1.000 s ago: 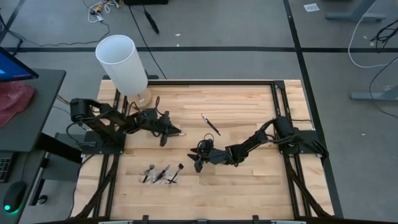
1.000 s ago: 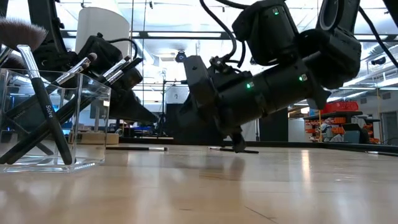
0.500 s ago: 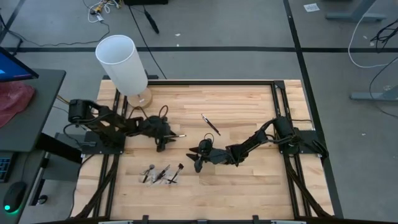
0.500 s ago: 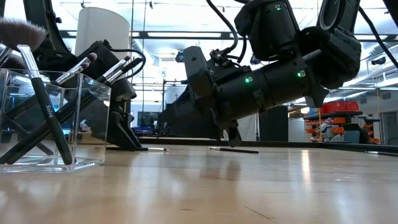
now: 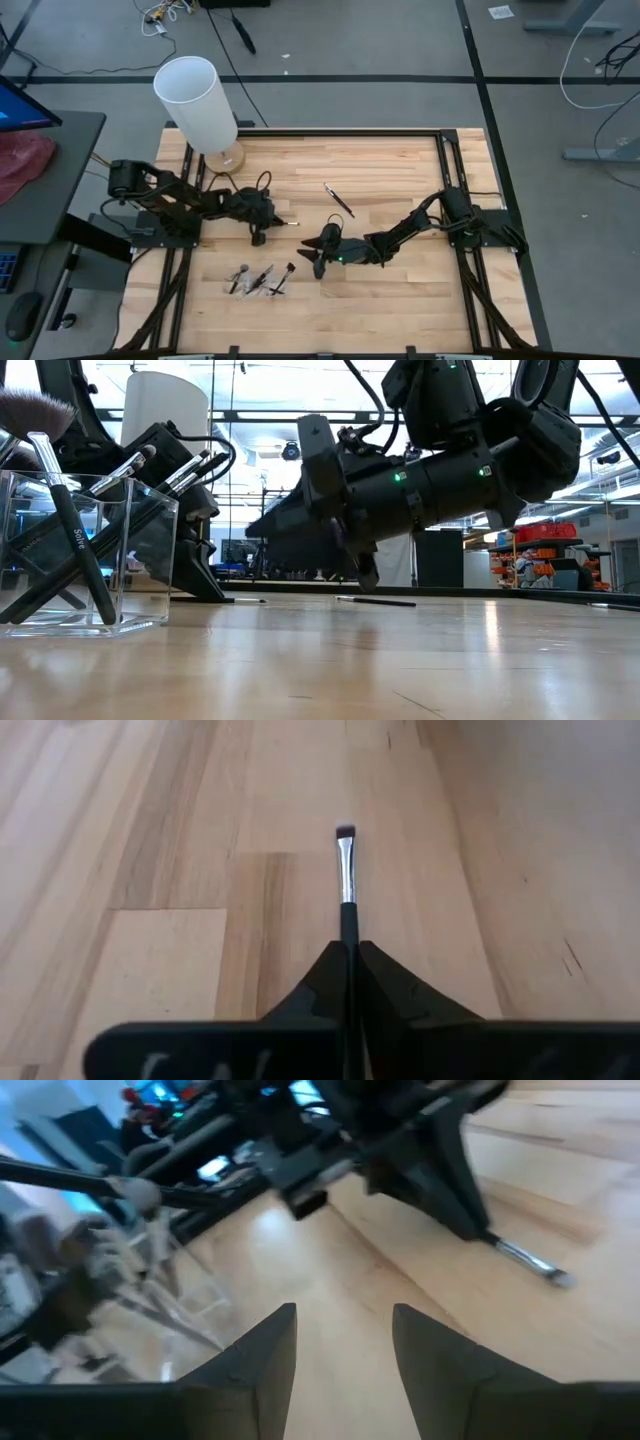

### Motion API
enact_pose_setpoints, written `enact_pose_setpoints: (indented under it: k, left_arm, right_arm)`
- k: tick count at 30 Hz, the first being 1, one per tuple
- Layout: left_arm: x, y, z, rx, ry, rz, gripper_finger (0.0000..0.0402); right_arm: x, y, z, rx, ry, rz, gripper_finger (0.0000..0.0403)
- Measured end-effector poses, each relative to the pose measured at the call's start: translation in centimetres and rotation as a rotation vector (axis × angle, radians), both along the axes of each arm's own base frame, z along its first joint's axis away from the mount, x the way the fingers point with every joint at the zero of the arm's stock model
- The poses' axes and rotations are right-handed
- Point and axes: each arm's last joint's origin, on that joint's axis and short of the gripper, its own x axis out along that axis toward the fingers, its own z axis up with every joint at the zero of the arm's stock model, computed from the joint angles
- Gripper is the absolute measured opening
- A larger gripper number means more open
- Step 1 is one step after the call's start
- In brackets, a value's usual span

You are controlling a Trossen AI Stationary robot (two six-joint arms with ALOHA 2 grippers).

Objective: Put items in baskets/containers
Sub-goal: Put the eyeshadow brush into the transparent organizer

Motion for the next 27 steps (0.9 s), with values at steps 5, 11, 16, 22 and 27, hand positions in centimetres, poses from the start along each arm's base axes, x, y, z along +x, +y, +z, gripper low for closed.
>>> enact_pose_setpoints:
  k: [5, 11, 16, 22, 27]
  left_arm:
    - [0.1, 0.0, 0.1, -0.039, -0.029, 0.018, 0.0011]
    - [0.5, -0.1, 0.5, -0.097, -0.103, 0.037, 0.001]
    - [1.0, -0.6, 1.2, -0.125, -0.181, 0.018, 0.001]
    - [1.6, -1.5, 1.9, -0.144, -0.263, -0.015, 0.0009]
    - [2.0, -2.3, 2.8, -0.169, -0.353, -0.044, 0.0012]
  right_arm:
    - [0.0, 0.1, 0.2, -0.005, -0.009, 0.034, 0.0168]
    - [-0.2, 0.0, -0.7, 0.024, 0.08, 0.017, 0.0168]
    - [-0.5, -0.1, -1.5, 0.038, 0.154, -0.002, 0.0168]
    - [-0.6, -0.1, -1.5, 0.034, 0.16, -0.011, 0.0168]
    - [-0.5, -0.3, -1.2, -0.013, 0.123, -0.07, 0.0168]
